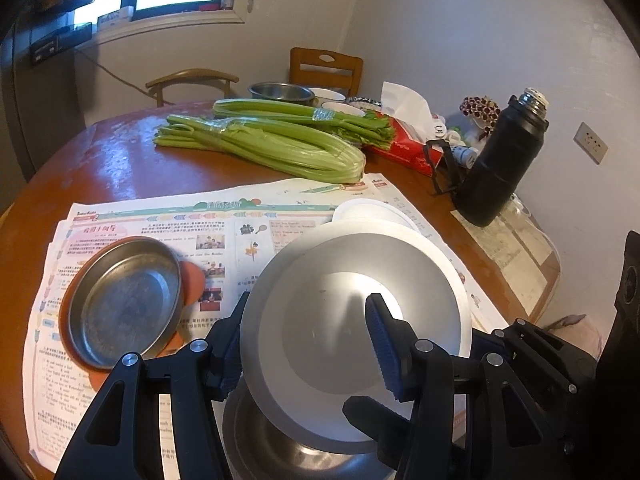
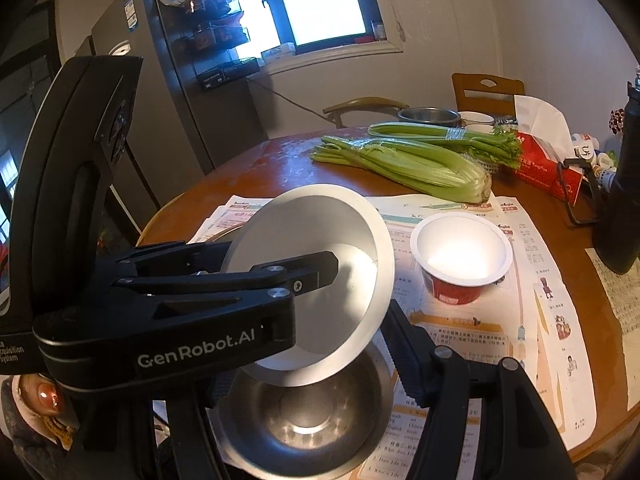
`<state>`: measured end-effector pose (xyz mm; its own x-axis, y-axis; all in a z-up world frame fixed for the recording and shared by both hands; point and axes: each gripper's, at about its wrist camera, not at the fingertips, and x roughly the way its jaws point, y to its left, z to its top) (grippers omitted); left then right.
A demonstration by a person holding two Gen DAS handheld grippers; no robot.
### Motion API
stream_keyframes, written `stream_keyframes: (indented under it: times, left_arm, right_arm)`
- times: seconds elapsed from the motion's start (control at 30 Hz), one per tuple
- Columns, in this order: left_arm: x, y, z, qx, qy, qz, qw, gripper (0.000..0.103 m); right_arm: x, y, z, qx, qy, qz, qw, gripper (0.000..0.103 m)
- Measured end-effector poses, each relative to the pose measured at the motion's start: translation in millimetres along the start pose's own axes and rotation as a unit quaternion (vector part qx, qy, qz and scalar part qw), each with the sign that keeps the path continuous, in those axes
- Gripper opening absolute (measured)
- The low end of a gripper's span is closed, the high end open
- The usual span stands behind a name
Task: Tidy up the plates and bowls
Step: 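Lift the paper bowl with the left gripper over the steel bowl, then lower the paper bowl into the steel bowl and open the left gripper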
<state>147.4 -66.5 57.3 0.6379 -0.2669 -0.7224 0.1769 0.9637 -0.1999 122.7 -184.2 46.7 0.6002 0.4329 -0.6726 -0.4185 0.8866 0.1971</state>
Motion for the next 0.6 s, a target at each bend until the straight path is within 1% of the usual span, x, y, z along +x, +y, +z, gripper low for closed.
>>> stream_keyframes:
  times: [0.37,0.6]
  left_arm:
    - [-16,-4,-16,0.001,0.002,0.006,1.0,0.056]
    - [-13,-2,-30,-0.004,0.017,0.005,0.9998,0.056]
  right_arm:
    - [-15,11,-10,-0.007,-0.002,0.002,1.0,0.066]
    - [-16,14,-21,-0.011,0.009,0.006,1.0,0.066]
